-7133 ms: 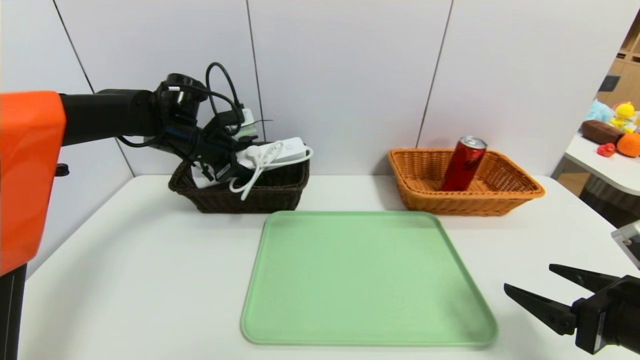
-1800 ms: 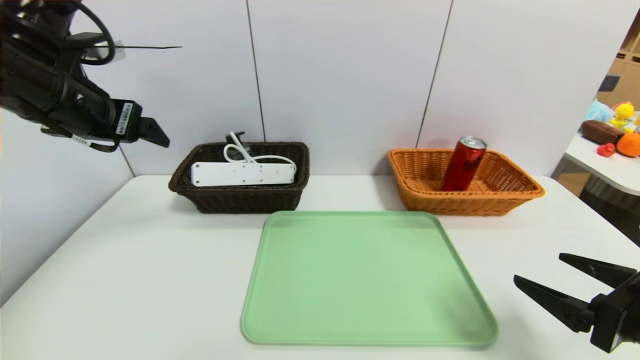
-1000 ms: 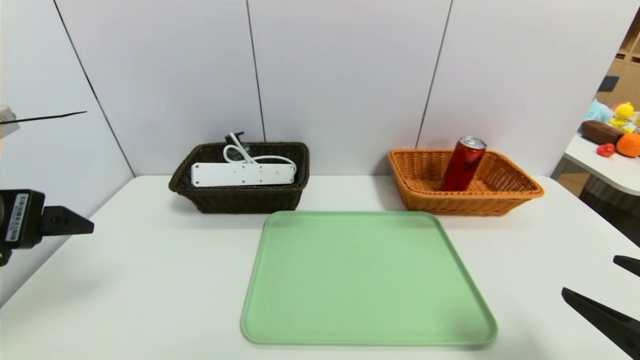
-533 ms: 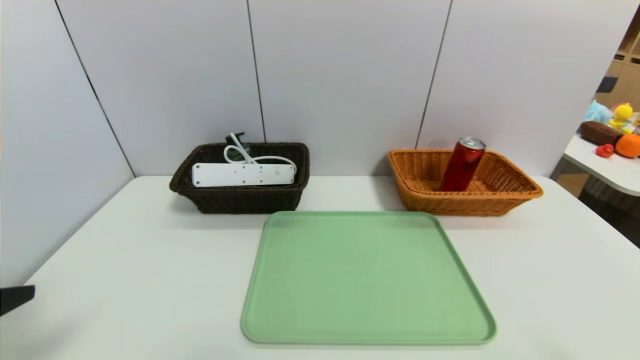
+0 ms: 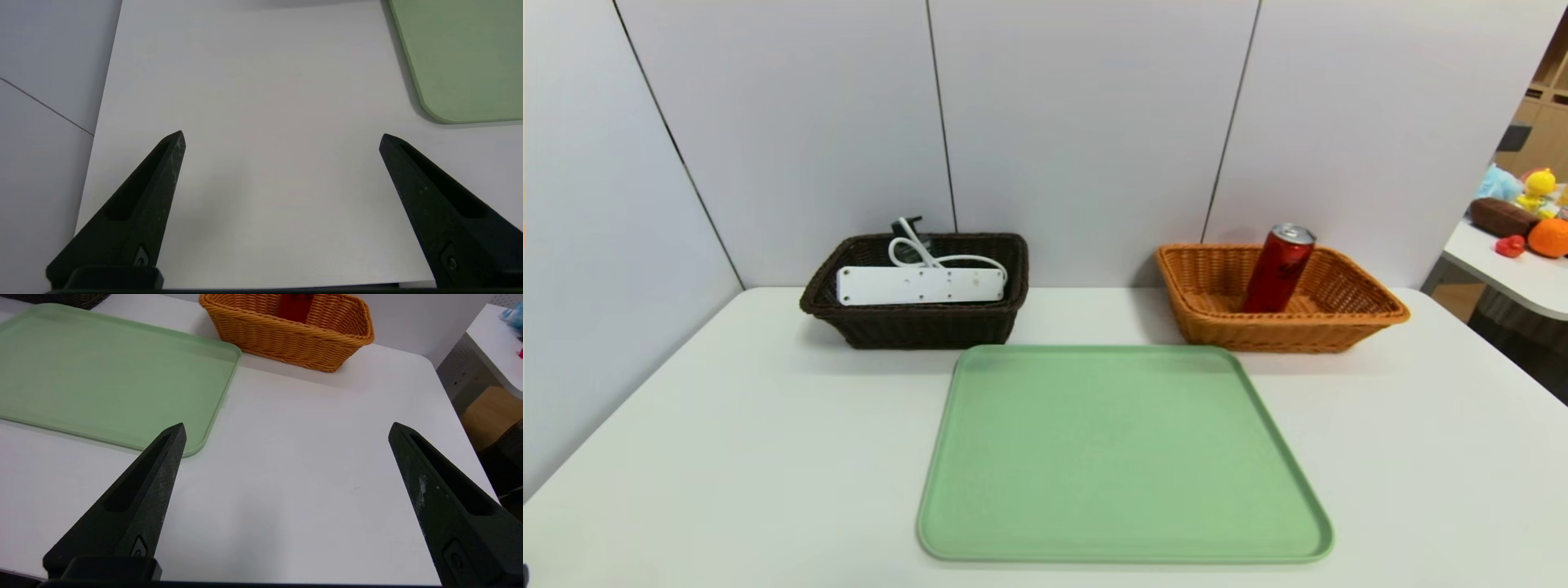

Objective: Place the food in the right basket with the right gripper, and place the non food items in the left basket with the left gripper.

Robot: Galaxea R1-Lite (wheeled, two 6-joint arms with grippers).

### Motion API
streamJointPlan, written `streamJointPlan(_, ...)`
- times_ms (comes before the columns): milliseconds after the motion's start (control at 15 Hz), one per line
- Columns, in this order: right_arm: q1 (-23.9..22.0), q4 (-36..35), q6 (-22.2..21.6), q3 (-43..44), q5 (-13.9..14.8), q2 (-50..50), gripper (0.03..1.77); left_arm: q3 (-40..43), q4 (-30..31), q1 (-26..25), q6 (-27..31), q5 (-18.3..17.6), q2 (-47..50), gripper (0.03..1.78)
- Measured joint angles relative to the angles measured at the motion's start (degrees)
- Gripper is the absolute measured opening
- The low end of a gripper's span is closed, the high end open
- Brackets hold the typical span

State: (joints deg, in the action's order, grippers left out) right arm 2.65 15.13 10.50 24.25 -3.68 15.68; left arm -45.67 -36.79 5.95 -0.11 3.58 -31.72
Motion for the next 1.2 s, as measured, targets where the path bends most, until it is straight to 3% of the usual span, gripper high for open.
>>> streamJointPlan(267,-0.2,0.2,0.1,-0.9,-0.3,-1.4,1.71,3.4,-0.1,-1.6,0.2,-3.3,5.4,1.69)
streamJointPlan(600,-0.3,2.5,3.0,-0.6,-1.2,-2.0,1.71,8.4,-0.2,-3.4,0.1,-4.7,12.3,1.69)
streamJointPlan(1200,-1.0,5.8,3.9,-0.6,-2.6,-3.5,1.71,16.3,0.2,-6.2,0.7,-8.9,22.9,1.69)
